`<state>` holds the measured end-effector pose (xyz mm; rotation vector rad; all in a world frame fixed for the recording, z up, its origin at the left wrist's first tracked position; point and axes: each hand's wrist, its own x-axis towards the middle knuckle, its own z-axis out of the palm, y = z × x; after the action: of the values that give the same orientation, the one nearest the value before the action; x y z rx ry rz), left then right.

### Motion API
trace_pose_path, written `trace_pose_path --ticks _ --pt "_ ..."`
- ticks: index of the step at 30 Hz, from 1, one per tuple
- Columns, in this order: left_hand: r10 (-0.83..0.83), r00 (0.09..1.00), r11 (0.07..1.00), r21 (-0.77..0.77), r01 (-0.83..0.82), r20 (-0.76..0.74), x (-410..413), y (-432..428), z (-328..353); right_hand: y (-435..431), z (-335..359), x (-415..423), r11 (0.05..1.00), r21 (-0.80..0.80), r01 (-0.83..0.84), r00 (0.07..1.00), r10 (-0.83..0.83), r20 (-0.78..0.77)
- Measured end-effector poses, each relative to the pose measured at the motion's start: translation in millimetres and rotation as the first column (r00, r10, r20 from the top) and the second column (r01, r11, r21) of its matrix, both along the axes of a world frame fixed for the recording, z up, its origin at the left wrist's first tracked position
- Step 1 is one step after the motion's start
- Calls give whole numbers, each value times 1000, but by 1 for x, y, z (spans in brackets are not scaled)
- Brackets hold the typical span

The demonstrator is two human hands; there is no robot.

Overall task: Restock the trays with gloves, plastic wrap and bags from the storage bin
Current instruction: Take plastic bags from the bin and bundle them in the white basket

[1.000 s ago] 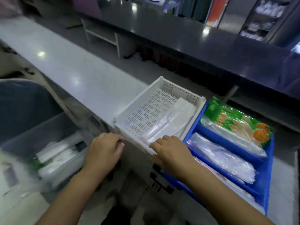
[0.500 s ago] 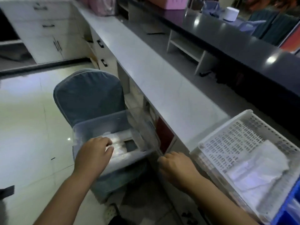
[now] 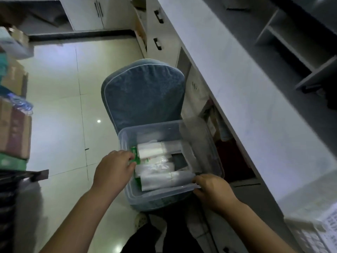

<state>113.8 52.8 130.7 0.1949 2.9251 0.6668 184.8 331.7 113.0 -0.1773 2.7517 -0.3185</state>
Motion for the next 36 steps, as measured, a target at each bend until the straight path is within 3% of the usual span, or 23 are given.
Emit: trace_pose_path --ticks 6,12,22,30,32,36 --pt "86 993 995 -64 -81 76 -13 -3 -28 0 -71 -61 999 -29 -44 974 50 223" --pt "170 975 980 -124 -152 141 -30 8 -59 1 -156 -125 994 -93 -55 879 92 468" --pt "210 959 973 -141 -184 193 -49 30 -119 -31 -279 -155 950 -89 -299 758 293 583" --pt "172 961 982 -121 -148 218 -45 30 -141 -51 -310 -148 874 42 -485 712 366 600" --pt "183 959 981 -110 -163 217 -45 28 -142 -47 -305 -148 893 1 -450 712 357 605" --pt "235 941 972 -80 -222 242 -47 24 -137 -38 -276 -161 970 -150 -194 793 245 558"
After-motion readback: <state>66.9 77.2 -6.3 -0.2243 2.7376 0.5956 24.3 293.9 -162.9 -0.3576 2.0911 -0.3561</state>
